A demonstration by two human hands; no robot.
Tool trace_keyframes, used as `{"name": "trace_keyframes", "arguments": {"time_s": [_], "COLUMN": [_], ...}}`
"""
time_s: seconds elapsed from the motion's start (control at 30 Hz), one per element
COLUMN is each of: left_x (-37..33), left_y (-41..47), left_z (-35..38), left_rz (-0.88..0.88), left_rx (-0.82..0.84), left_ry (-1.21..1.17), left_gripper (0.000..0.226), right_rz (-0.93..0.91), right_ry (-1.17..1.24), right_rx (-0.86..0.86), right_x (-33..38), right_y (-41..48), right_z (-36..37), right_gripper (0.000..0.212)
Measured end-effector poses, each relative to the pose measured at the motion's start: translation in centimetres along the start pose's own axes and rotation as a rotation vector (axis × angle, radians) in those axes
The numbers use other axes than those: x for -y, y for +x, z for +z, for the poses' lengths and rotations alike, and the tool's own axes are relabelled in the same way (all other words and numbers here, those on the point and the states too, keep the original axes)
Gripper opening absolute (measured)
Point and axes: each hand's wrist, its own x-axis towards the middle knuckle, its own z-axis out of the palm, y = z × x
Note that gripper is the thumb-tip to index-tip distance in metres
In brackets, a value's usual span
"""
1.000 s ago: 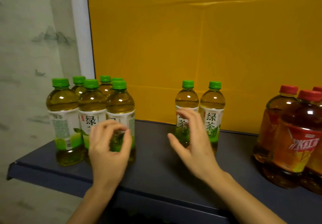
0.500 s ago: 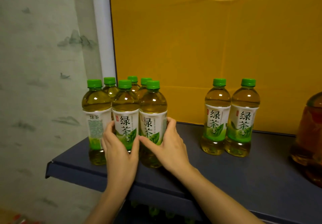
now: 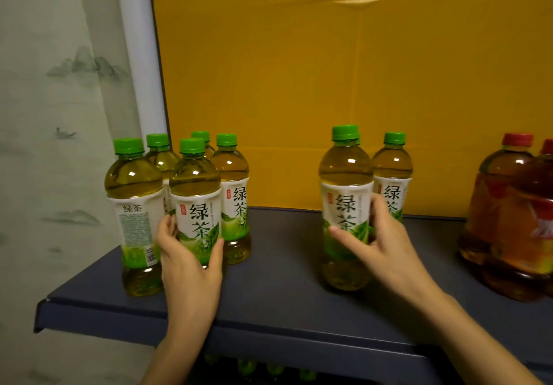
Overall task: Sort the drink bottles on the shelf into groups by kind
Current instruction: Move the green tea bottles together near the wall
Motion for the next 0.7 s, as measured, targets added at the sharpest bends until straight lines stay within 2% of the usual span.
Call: {"name": "trace_keyframes", "arguments": {"time_s": [0.2,0.33,0.5,0.7], "left_x": [-0.3,0.0,-1.2,-4.4], "left_y": [0.5,0.7,-0.2,-1.3], "left_z": [-0.1,0.0,0.5,3.0], "left_rz": [0.007,0.0,-0.015,-0.062], "left_rx": [0.042,0.057,0.089,0.322], "left_ry": [0.072,0.058,-0.135,-0.428], "left_gripper": [0.081,0.08,0.077,0.075], "right_rz": [0.059,0.095,0.111,0.113], "right_ry": [-0.091,-0.039,0.017,0.009], "right_rx": [-0.047,-0.108,-0.137,-0.118], "right_x": [-2.6,-3.9,-4.8,-5.4], "right_y": [-0.8,-1.3,-1.7,-1.9], "right_z": [-4.4,-5.0,-4.9,-4.9], "right_gripper": [0.068,0.066,0.081,0.085]}}
